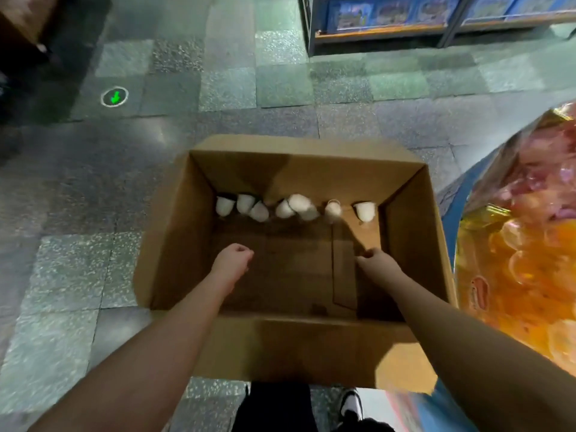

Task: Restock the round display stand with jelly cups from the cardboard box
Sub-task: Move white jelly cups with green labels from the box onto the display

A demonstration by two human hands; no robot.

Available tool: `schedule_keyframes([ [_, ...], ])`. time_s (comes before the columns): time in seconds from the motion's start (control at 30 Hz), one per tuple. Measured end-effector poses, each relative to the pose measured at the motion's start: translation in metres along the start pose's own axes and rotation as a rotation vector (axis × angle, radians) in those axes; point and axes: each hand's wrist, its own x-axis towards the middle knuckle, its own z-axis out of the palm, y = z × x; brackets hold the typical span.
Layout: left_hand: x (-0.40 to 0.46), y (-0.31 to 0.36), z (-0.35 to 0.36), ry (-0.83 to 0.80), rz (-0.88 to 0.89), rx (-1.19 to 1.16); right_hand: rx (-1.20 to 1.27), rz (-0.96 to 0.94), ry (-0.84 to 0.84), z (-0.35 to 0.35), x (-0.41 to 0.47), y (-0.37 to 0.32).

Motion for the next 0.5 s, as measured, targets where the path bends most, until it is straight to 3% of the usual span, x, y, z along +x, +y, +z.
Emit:
schedule_keyframes([
  [0.13,0.067,0.021,0.028,-0.103,0.134,0.298,0.125,0.193,0.075,0.013,0.063,-0.012],
  [0.33,0.135,0.075,0.115,-0.289,0.331,0.397,0.355,0.414,0.199,0.033,0.155,-0.017],
  [0.5,0.167,0.1,0.176,-0.234,0.531,0.46,0.402,0.411,0.262,0.045,0.212,-0.014],
])
